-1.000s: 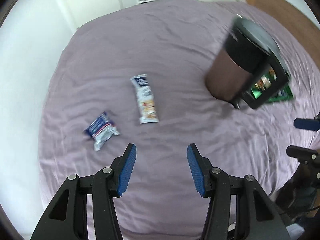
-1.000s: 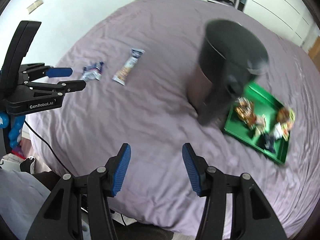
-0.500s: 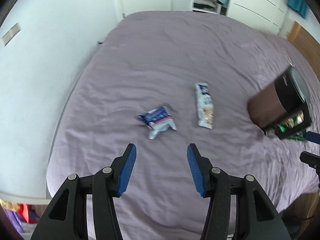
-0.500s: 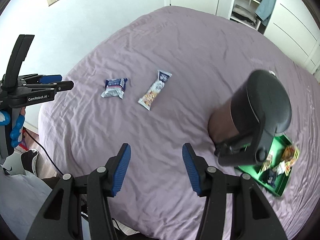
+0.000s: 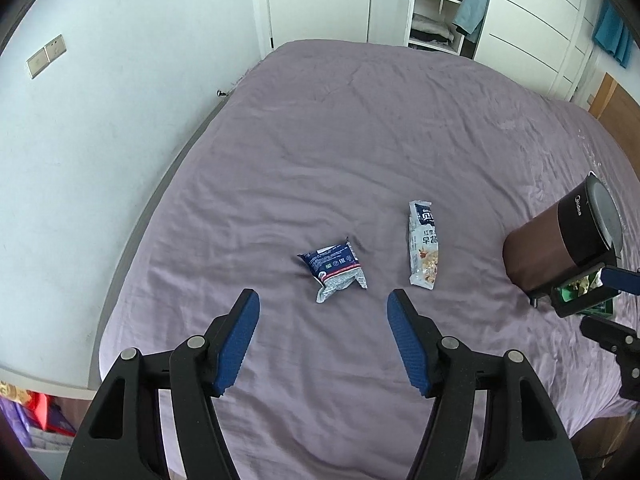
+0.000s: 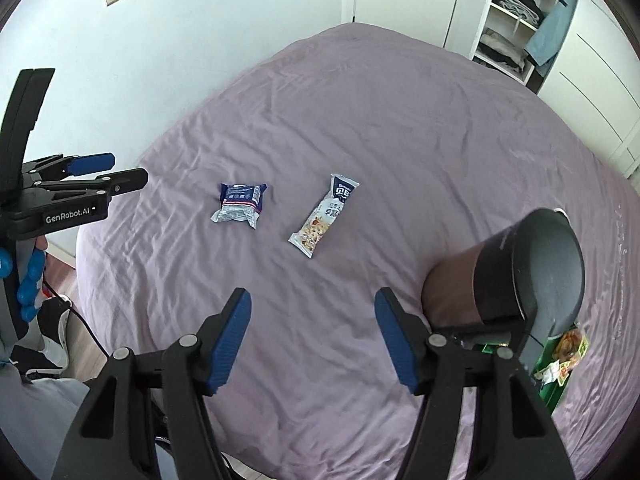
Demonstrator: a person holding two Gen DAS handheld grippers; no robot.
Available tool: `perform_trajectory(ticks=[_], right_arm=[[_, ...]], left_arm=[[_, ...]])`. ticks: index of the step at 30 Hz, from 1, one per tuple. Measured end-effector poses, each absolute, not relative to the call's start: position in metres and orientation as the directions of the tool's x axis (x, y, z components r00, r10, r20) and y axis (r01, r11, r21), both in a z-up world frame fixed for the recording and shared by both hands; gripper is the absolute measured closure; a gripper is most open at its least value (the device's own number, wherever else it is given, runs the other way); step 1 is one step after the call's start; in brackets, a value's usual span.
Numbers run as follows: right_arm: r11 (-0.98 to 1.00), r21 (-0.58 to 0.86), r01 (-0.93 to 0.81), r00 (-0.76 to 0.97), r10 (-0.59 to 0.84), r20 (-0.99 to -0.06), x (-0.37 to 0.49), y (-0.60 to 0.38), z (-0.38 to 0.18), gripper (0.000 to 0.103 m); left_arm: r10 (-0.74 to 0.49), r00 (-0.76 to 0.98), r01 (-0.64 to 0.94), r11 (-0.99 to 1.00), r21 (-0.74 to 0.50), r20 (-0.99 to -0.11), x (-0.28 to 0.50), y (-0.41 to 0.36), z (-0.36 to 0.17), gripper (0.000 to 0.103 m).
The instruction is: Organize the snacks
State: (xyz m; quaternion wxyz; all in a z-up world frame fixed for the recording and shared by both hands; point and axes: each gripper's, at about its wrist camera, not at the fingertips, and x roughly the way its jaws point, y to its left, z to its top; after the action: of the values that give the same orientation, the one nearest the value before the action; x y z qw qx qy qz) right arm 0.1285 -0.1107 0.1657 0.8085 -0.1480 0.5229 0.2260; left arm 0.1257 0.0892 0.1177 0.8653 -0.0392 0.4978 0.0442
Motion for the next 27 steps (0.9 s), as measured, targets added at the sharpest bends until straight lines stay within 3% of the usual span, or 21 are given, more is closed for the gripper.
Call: perform_trajectory(ticks=[27], right_arm=[[0.856, 0.007, -0.517, 0.387, 0.24, -0.89, 0.146, -0.075, 0.179, 0.021]], left_arm=[[0.083, 0.533, -0.169, 0.986, -0.01, -0.842, 0.127, 0.093, 0.142, 0.042]])
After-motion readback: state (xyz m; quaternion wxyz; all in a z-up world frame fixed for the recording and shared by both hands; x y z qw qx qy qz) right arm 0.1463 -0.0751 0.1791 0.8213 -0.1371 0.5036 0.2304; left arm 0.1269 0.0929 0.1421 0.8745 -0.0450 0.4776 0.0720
